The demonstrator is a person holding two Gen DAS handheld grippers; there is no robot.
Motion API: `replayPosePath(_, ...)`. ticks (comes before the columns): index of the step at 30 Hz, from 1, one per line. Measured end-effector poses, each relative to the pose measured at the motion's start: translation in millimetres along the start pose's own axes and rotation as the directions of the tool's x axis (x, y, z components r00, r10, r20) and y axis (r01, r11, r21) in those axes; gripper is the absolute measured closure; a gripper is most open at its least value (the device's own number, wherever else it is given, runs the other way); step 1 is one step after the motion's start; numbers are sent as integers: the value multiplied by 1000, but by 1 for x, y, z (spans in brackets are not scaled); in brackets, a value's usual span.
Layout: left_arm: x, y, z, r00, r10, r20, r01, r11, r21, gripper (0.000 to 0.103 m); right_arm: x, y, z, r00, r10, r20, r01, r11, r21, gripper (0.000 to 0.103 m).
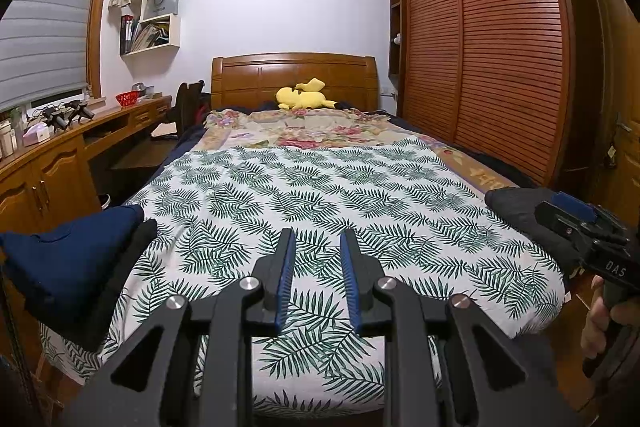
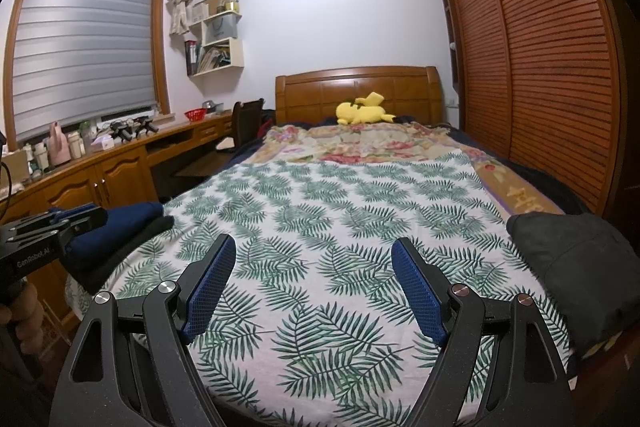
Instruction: Fold large clothes
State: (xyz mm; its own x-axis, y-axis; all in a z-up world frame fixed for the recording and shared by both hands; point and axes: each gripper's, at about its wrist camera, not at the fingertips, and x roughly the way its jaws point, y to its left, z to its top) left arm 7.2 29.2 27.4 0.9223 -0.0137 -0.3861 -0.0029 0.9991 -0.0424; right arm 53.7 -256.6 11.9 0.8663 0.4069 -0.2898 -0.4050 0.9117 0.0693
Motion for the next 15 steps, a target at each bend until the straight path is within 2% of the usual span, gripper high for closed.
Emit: replayPosePath(15,-1,0,1,1000,2,1,-2,1000,-1,81,-2,2,0,1000,2,2,-2,1000,-1,21)
